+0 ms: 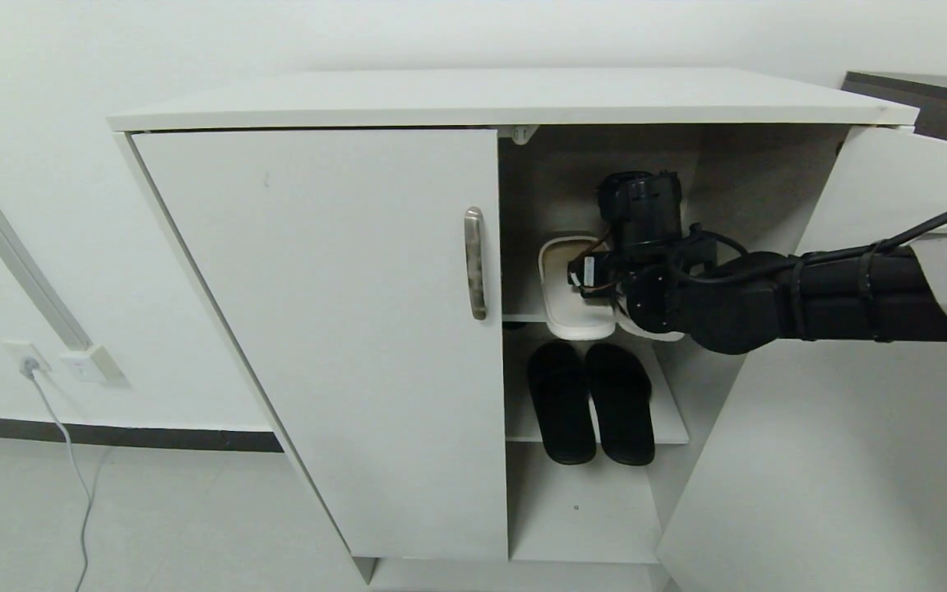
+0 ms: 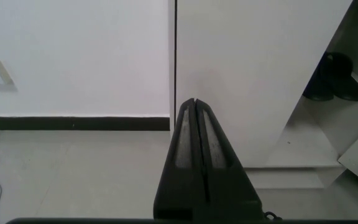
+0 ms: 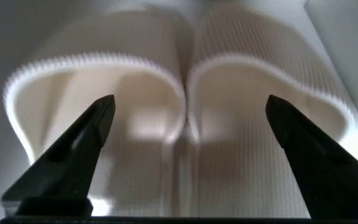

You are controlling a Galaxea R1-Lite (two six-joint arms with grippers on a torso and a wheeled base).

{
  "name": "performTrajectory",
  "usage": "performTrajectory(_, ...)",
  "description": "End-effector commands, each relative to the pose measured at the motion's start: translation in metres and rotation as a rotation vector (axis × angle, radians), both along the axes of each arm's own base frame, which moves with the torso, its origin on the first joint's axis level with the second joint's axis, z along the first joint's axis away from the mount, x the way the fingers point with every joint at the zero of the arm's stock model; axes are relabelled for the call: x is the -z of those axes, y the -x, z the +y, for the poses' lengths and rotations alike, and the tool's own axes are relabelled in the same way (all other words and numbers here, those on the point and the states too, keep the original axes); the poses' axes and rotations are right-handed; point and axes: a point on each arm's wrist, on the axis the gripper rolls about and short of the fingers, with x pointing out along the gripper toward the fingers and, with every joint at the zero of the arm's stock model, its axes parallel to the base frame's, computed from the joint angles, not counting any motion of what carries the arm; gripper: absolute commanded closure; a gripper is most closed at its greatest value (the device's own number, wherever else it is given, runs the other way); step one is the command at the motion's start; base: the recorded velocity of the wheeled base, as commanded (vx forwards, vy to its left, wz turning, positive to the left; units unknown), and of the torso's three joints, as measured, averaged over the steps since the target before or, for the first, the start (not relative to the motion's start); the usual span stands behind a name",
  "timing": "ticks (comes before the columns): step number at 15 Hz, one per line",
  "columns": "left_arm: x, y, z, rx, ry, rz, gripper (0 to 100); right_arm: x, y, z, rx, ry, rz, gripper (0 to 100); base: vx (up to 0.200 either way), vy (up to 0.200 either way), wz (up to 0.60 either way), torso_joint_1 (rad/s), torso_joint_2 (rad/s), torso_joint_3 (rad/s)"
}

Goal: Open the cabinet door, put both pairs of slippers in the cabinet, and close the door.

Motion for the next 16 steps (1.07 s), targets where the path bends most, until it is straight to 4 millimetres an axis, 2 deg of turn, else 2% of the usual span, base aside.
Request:
performTrajectory(1, 0.0, 0.0, 0.0, 0.0, 0.0, 0.0, 100, -0.014, 0.022, -0.006, -0.017, -0.006, -0.01, 0, 0.0, 0.0, 0.0, 0.0, 0.0, 0.0)
performTrajectory(6, 0.0, 0.0, 0.0, 0.0, 0.002, 0.001, 100, -0.027, 0.069, -0.019, -0.071, -0.011, -0.006, 0, 0.0, 0.0, 0.0, 0.0, 0.0, 0.0)
performTrajectory(11, 0.0, 0.0, 0.0, 0.0, 0.0, 0.001, 100, -0.005, 0.128, -0.038, -0.204, -0.021, -0.035, 0, 0.0, 0.0, 0.0, 0.0, 0.0, 0.0)
performTrajectory(14, 0.0, 0.0, 0.0, 0.0, 0.002, 0.001, 100, 0.011, 0.152, -0.037, -0.271, -0.018, -0.027, 0, 0.0, 0.0, 0.0, 0.0, 0.0, 0.0)
performTrajectory(16, 0.0, 0.0, 0.0, 0.0, 0.002, 0.0, 100, 0.016, 0.16, -0.034, -0.296, -0.029, -0.037, 0, 0.0, 0.0, 0.0, 0.0, 0.0, 0.0)
